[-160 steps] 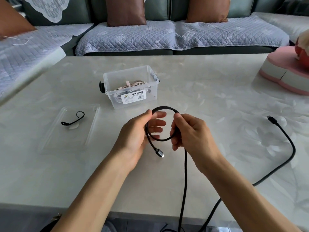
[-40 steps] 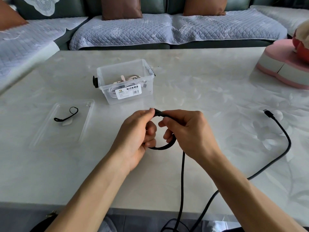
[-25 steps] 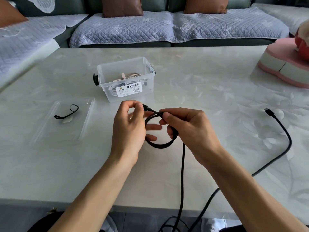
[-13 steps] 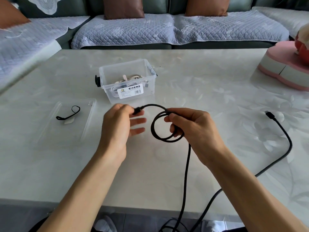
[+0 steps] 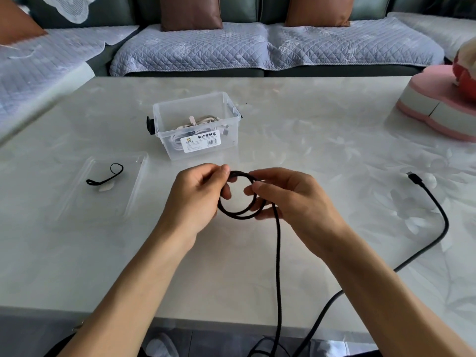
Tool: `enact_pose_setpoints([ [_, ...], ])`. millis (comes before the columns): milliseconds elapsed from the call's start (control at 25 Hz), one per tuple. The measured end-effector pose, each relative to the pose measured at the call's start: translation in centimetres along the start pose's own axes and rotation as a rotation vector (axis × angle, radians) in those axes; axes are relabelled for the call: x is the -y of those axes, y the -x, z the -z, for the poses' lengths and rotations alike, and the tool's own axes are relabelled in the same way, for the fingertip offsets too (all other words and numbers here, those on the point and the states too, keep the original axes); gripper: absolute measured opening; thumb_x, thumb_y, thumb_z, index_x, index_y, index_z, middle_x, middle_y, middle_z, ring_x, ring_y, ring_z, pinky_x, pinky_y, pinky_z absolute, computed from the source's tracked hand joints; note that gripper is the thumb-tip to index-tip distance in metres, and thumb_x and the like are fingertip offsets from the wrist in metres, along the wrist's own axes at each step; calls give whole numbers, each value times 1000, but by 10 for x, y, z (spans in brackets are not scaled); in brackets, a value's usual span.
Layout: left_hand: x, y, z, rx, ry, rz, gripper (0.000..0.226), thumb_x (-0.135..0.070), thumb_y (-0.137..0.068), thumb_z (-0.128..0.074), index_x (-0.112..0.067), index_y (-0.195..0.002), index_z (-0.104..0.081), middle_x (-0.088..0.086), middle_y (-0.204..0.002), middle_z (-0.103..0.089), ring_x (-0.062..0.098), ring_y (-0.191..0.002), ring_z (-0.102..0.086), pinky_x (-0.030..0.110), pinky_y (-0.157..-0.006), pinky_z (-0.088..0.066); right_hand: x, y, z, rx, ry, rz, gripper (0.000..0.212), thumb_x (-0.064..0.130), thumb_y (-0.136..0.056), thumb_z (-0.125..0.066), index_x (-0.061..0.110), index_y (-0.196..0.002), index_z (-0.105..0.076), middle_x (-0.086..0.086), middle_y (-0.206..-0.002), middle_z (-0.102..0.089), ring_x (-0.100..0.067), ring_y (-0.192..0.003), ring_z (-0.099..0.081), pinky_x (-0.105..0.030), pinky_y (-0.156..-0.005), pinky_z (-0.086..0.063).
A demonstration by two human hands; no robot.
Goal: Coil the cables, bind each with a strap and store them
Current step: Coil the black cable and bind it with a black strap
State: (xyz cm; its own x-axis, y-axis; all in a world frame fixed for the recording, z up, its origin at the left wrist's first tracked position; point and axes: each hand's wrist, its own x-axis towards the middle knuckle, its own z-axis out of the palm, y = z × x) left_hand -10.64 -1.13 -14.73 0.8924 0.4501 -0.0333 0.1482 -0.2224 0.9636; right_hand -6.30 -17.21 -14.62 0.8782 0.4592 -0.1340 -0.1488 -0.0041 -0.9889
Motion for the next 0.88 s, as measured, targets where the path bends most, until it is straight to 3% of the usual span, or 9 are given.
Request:
enact_pose_setpoints([
  [160, 2, -3, 2, -119, 133, 23, 30, -28, -99, -56, -19, -72, -67, -7, -60, -59, 14, -50, -36, 21, -43, -30, -1, 3, -1, 119, 30, -94, 21, 15, -98, -55, 0, -98, -70, -13, -93, -74, -22, -72, -69, -31, -63, -56],
  [320, 2, -4, 4, -80, 150, 79, 19, -26, -95, -59, -19, -86, -74, -2, -77, -72, 11, -54, -49, 20, -45, -36, -2, 0, -1, 19, 8, -59, 25, 15, -99, -53, -2, -94, -71, -9, -81, -71, -17, -60, -59, -28, -56, -51],
  [400, 4, -7, 7, -89, 194, 106, 12, -13, -91, -61, -17, -87, -72, 0, -80, -71, 12, -58, -56, 23, -51, -41, -2, -1, 0, -35, -10, -58, 25, 14, -98, -54, -2, -92, -72, -7, -76, -69, -17, -56, -55, -26, -54, -49],
  [520, 5, -11, 13, -95, 229, 79, 23, 8, -82, -62, -14, -81, -68, 0, -80, -68, 17, -72, -63, 25, -62, -48, -1, -1, 2, -76, 5, -75, 23, 13, -97, -55, -1, -92, -73, -6, -72, -69, -16, -53, -52, -26, -52, -48],
  [680, 5, -16, 25, -207, 335, -61, 28, 15, -80, -65, -13, -79, -66, 1, -76, -70, 20, -78, -66, 27, -75, -54, 0, -1, 4, -87, 71, -100, 19, 13, -94, -57, 4, -92, -73, -3, -68, -69, -16, -52, -49, -28, -51, -45],
  [880, 1, -10, 22, -31, 316, -101, 24, 14, -82, -65, -9, -85, -65, 6, -80, -76, 21, -79, -73, 26, -75, -56, -2, -2, 2, -44, 101, -92, 22, 16, -98, -53, 5, -95, -72, -3, -73, -72, -20, -55, -45, -30, -54, -42],
])
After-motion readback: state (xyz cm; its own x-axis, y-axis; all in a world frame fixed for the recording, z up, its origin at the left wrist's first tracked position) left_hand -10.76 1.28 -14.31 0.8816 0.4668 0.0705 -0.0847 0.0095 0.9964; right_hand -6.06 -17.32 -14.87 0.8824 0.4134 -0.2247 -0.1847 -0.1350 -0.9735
